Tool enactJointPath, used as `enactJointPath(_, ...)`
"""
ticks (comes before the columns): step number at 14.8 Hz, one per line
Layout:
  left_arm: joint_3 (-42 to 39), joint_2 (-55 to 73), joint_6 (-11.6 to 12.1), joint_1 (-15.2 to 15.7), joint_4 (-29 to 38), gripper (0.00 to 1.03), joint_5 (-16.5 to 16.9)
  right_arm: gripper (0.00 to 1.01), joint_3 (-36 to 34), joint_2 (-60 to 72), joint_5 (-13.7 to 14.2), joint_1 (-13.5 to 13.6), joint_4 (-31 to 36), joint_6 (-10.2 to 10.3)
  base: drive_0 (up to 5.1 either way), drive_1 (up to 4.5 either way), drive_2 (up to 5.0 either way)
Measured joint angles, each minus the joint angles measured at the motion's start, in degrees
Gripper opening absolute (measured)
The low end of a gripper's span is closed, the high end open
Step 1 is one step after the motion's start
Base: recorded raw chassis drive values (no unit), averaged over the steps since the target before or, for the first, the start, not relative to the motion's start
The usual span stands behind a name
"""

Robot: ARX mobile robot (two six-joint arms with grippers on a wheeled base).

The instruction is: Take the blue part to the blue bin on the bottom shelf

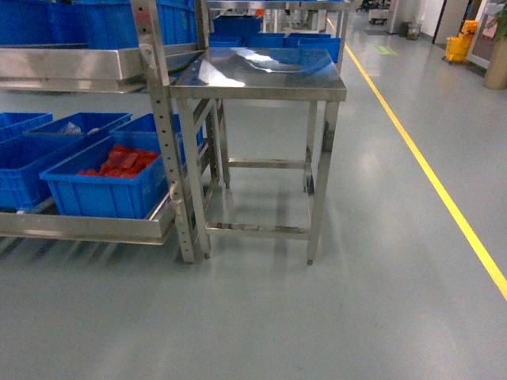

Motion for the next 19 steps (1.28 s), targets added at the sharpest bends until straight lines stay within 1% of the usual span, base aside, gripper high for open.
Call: enactJointPath(19, 0.0, 0.0, 0.0, 0.0, -0.1, 0.44, 0.0, 0.98, 0.0, 0.0, 0.0, 0.0, 0.2, 0.0, 0.0, 4.29, -4.3)
